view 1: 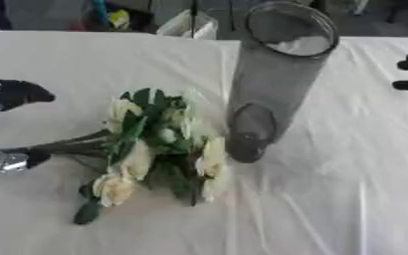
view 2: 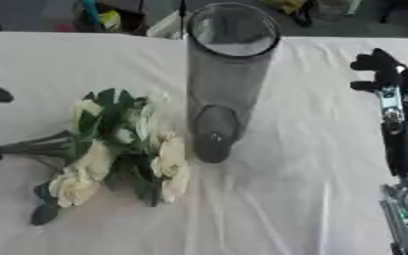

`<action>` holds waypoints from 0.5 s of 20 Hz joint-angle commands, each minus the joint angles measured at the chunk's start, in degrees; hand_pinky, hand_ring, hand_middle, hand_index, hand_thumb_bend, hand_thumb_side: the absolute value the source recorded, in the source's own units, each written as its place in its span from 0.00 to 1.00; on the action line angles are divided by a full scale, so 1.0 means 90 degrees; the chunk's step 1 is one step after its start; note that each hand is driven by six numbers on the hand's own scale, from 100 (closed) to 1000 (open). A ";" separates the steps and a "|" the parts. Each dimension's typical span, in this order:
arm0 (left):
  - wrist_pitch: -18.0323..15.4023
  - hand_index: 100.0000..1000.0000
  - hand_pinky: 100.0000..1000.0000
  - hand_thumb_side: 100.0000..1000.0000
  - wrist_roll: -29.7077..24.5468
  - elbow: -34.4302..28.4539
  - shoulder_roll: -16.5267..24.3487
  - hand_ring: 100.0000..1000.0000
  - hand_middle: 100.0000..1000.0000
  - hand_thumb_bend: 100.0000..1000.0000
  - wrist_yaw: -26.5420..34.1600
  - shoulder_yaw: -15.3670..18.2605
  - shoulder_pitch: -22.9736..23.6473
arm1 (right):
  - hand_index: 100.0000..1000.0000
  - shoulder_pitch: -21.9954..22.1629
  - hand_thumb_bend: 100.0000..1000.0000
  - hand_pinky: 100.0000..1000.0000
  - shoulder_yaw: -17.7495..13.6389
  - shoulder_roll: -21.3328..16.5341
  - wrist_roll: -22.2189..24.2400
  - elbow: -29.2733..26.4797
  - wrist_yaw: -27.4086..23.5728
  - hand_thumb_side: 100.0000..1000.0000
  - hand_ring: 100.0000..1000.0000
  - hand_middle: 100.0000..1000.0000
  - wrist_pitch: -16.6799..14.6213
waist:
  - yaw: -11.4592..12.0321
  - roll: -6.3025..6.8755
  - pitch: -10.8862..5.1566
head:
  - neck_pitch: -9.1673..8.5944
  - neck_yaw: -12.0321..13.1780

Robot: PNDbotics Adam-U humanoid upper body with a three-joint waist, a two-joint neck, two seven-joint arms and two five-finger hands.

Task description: Arrange flowers into the vase.

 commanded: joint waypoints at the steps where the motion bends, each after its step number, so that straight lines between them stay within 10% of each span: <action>1: -0.0120 1.00 0.76 0.91 0.0011 0.0108 0.0072 0.85 0.90 0.40 -0.0139 -0.0047 -0.0143 | 0.76 -0.0003 0.00 0.67 0.0000 -0.0122 0.0030 -0.0124 -0.0023 1.00 0.98 0.65 -0.0001 | -0.0009 0.0020 -0.0234 | -0.0071 0.0020; 10: -0.0247 1.00 0.72 0.87 0.0319 0.0674 -0.0197 0.82 0.87 0.34 -0.0423 -0.0169 -0.0326 | 0.76 0.0004 0.00 0.67 0.0001 -0.0086 0.0065 -0.0124 -0.0019 1.00 0.98 0.65 0.0016 | -0.0041 0.0019 -0.0225 | -0.0061 0.0033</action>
